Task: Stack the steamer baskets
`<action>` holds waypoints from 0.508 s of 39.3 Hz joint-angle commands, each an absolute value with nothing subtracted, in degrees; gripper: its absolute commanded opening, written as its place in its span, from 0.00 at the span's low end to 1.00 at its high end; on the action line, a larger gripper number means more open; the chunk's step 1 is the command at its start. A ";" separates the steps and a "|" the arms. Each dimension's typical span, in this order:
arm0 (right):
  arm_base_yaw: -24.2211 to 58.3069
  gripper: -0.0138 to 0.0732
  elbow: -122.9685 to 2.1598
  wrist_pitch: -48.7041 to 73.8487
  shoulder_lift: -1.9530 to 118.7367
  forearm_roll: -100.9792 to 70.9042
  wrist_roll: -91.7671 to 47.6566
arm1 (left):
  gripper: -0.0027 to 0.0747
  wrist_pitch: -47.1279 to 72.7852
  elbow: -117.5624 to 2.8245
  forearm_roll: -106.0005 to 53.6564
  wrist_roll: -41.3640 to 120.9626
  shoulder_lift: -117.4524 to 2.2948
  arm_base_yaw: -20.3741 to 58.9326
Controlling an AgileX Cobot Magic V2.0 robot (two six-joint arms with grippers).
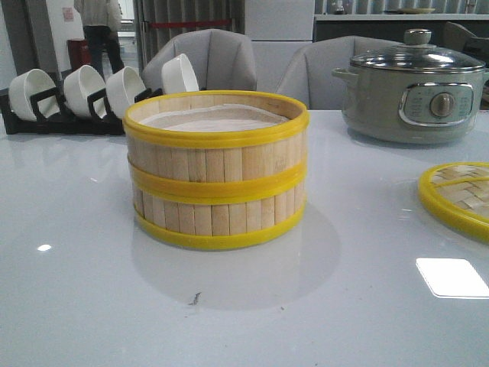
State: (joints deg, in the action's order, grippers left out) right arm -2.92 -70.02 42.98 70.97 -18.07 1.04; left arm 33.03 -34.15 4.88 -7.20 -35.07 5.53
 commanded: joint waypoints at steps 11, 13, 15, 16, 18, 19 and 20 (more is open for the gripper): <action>-2.75 0.62 -72.02 47.80 72.35 -17.54 -4.55 | 0.15 28.22 -35.72 4.81 -7.61 -35.46 5.58; -2.75 0.61 -72.02 48.76 73.00 -17.54 -4.55 | 0.15 28.22 -35.72 4.81 -7.61 -35.46 5.58; -2.75 0.61 -72.02 49.47 73.62 -17.39 -4.55 | 0.15 28.22 -35.72 4.81 -7.61 -35.46 5.58; -2.75 0.61 -72.02 49.75 74.11 -17.23 -4.55 | 0.15 28.22 -35.72 4.81 -7.61 -35.46 5.58; -2.81 0.61 -72.02 49.87 74.71 -16.77 -4.55 | 0.15 28.22 -35.72 4.81 -7.61 -35.46 5.58; -2.81 0.61 -72.02 49.87 74.86 -16.42 -4.55 | 0.15 28.22 -35.72 4.81 -7.61 -35.46 5.58; -2.81 0.61 -72.02 49.87 75.19 -15.88 -4.55 | 0.15 28.22 -35.72 4.81 -7.61 -35.46 5.58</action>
